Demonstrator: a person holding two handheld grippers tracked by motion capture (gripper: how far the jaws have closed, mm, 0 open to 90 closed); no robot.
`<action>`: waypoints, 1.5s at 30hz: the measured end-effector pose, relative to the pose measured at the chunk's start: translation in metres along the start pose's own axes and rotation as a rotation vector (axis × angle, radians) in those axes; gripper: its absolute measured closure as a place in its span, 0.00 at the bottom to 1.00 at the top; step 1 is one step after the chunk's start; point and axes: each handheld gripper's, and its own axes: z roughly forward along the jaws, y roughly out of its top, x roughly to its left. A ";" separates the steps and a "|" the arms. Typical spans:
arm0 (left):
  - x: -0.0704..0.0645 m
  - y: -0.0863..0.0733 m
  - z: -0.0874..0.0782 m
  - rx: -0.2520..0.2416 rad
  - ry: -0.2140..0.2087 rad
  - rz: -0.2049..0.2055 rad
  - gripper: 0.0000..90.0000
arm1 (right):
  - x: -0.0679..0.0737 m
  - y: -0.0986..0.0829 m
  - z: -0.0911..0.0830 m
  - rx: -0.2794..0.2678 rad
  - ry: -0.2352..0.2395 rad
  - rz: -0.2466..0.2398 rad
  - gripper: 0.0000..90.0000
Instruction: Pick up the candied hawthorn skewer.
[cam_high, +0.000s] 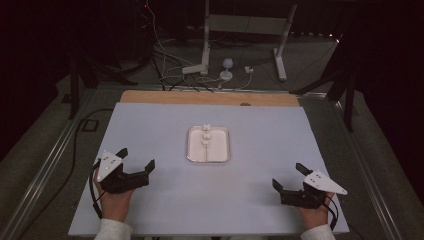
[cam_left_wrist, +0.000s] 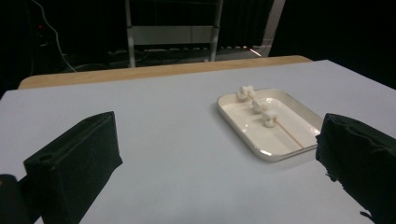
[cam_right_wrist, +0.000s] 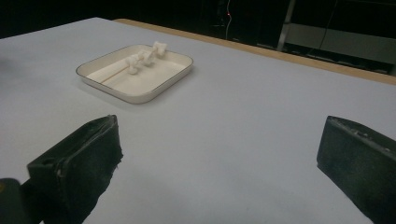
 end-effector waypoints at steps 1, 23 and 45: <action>-0.002 0.003 0.004 -0.001 -0.006 0.003 0.01 | -0.001 0.000 0.000 0.001 -0.003 0.002 0.00; -0.026 0.028 0.074 0.070 -0.031 0.011 0.01 | -0.001 -0.001 0.001 0.007 -0.006 0.010 0.00; -0.060 0.023 0.134 0.156 -0.061 0.044 0.01 | -0.001 -0.001 0.002 0.020 -0.008 -0.003 0.00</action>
